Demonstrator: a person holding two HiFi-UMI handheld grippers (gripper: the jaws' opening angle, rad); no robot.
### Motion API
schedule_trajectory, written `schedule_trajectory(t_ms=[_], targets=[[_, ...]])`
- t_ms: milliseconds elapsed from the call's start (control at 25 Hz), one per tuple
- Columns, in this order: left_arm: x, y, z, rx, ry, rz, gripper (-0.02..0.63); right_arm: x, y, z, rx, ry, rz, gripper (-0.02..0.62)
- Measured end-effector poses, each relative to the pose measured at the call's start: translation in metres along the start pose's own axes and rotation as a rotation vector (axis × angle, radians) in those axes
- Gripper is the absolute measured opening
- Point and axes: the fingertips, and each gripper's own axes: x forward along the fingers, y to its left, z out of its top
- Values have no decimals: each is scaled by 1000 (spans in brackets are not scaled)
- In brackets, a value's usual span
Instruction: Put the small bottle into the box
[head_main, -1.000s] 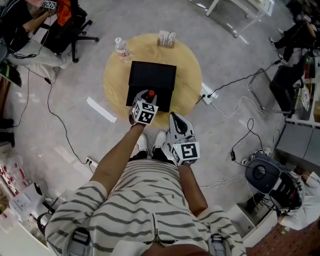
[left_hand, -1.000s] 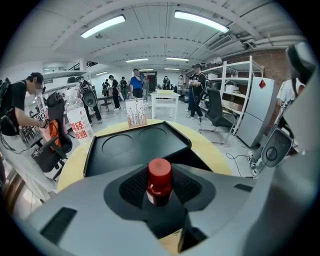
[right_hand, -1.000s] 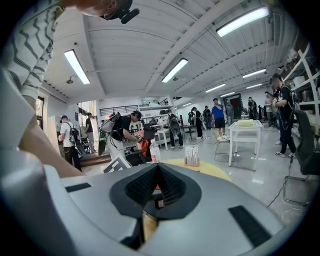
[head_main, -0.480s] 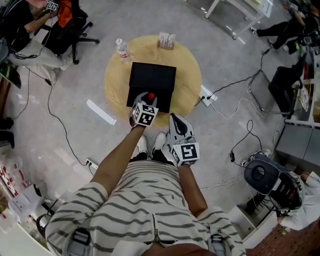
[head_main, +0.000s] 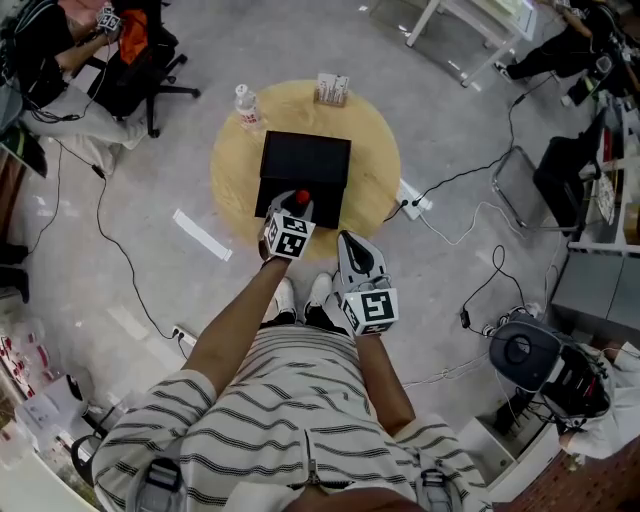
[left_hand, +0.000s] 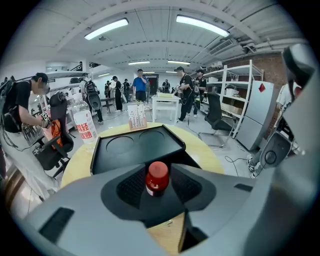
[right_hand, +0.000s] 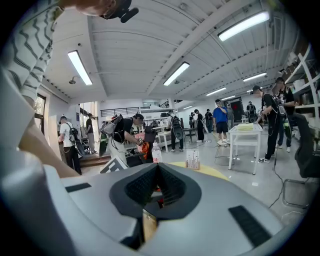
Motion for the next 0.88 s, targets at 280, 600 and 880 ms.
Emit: schedule_trajectory(t_ms=[280, 600, 880], targets=[[-14, -1, 1, -12, -23, 6, 155, -5, 4, -1, -2, -6, 0, 9], [-43, -9, 16, -32, -95, 12, 153, -15, 8, 6, -19, -35, -3, 9], [-63, -20, 31, -32, -154, 8, 138, -24, 9, 9, -20, -45, -4, 9]])
